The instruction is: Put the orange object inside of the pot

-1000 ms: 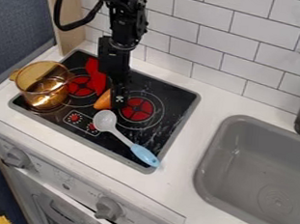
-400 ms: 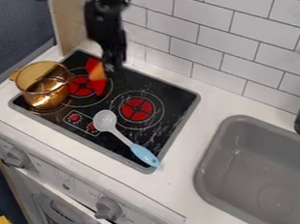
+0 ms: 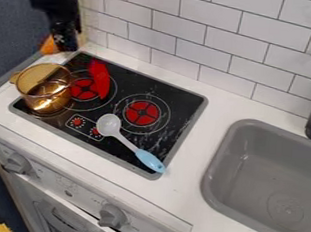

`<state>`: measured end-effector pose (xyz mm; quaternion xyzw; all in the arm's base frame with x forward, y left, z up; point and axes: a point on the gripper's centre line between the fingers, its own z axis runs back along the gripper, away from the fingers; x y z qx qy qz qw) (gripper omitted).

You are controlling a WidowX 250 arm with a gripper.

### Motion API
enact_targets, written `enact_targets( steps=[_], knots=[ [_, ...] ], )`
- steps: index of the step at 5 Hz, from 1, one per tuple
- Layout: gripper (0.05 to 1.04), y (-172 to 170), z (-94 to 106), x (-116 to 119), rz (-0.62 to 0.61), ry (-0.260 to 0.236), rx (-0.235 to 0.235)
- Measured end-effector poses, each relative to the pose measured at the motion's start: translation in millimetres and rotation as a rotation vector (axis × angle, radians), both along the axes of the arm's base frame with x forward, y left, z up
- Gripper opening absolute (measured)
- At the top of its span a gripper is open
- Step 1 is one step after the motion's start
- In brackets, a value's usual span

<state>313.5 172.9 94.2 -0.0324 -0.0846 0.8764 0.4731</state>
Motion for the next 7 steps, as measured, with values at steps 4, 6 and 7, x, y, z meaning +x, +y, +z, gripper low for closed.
enact_targets(
  steps=[4, 6, 7],
  knots=[
    [0.637, 46, -60.0, -21, 0.042, 0.122, -0.019],
    [0.637, 52, -83.1, -23, 0.049, 0.163, -0.025],
    [0.637, 52, -90.2, -23, 0.046, 0.174, -0.020]
  ],
)
